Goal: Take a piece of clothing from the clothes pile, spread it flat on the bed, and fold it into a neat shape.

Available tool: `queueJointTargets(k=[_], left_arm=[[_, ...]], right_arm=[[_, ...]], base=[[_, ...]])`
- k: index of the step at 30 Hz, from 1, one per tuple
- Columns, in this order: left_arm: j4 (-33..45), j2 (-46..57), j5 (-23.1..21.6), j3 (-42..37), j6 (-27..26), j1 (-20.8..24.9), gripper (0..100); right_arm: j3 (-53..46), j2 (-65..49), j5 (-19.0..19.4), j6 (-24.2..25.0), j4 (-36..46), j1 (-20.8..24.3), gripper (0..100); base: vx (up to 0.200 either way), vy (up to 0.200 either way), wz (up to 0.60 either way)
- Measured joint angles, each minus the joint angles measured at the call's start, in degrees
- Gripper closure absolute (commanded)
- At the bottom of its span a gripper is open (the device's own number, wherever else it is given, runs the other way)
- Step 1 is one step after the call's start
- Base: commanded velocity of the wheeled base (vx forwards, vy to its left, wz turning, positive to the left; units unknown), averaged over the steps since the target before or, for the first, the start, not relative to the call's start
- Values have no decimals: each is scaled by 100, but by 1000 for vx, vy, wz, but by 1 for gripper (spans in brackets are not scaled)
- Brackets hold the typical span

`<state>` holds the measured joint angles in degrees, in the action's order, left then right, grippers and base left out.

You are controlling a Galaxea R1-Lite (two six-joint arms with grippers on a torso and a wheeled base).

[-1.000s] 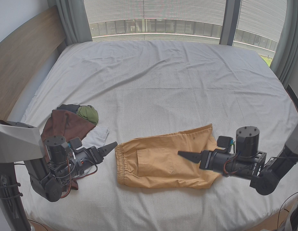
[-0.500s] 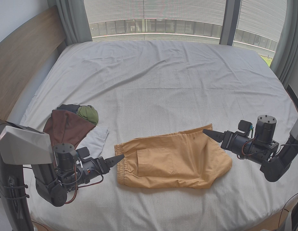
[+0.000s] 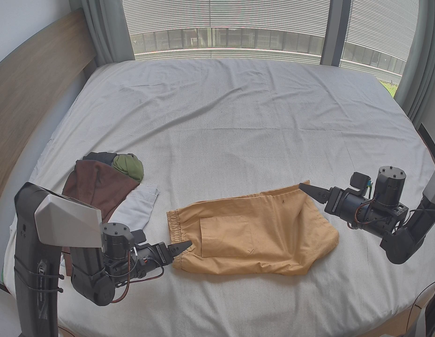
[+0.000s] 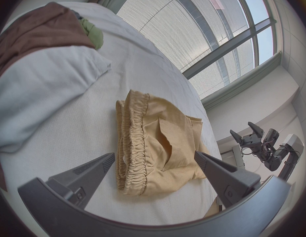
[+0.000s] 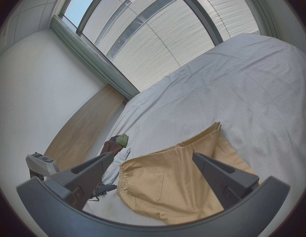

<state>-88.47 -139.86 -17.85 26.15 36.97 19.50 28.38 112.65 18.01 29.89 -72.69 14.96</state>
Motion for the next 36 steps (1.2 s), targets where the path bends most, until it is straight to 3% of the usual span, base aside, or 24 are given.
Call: queueJointTargets(k=[7,27,36], left_arm=[[9,-317,307,201,46,118,0],[37,-463,318,286,93,466,0],[23,-361,379,670,879,618,0]], right_arm=[[1,2,-2,0,-22,-38,0],[-10,-24,-9,7,-33,-5,0],[-10,-28,-2,7,-33,6,0]], base=[[0,0,0],[0,0,0],[0,0,0]])
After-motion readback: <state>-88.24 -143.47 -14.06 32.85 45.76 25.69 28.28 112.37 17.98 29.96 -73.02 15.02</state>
